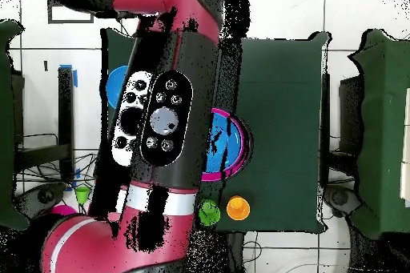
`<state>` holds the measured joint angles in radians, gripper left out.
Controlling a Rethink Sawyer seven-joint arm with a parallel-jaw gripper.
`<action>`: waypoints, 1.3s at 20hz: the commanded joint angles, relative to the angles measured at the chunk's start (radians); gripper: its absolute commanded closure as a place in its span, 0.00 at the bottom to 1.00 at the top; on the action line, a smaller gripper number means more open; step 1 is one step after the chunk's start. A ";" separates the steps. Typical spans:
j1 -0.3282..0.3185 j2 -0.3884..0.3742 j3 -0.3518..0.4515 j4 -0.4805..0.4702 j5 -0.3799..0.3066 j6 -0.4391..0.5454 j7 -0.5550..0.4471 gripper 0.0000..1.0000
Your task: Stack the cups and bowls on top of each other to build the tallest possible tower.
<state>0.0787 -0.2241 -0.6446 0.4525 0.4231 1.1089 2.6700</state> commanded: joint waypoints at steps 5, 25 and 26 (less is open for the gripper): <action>0.023 -0.010 0.136 0.213 -0.090 -0.017 -0.133 0.00; 0.018 0.011 0.243 0.288 -0.080 -0.074 -0.132 0.00; 0.015 0.015 0.239 0.277 -0.084 -0.067 -0.132 0.00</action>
<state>0.0951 -0.2327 -0.5514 0.6091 0.3938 1.0690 2.6700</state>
